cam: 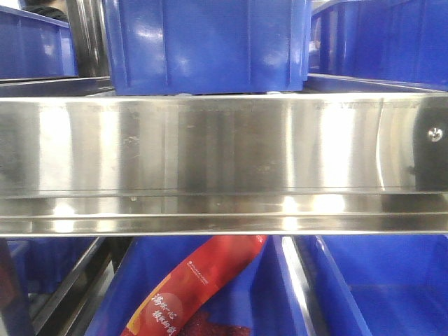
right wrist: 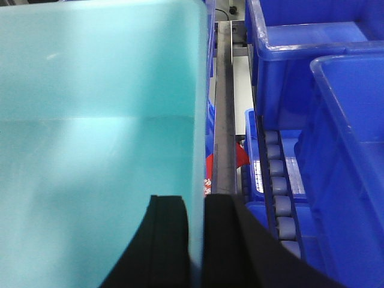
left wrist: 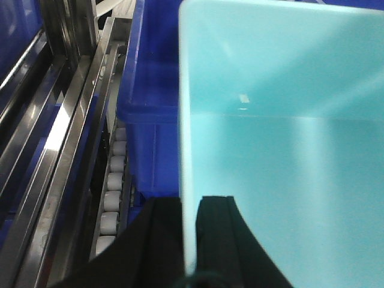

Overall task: Fetch blue bin and place on conveyor start
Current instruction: 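Lift the light-blue bin with both grippers and pull it off the shelf, then hold the bin with both grippers while the base turns away from the rack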

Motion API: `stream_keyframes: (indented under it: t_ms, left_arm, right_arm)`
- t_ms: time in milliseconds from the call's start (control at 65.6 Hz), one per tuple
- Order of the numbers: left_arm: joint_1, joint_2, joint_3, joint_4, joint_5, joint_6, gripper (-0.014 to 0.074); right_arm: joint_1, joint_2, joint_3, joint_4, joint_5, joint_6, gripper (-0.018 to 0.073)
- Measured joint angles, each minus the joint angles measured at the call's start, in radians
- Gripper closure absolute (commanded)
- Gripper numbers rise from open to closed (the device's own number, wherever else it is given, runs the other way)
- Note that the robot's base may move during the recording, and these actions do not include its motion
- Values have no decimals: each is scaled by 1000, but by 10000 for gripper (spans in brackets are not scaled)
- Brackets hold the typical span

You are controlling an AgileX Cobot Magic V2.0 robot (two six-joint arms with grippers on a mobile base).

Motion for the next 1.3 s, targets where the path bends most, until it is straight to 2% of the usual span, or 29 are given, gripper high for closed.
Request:
stream_keyframes:
  t_ms: [1297]
  left_arm:
    - [0,0,-2,14,6,0,707]
  right_arm:
    - [4,10,0,2,-6,-2,717]
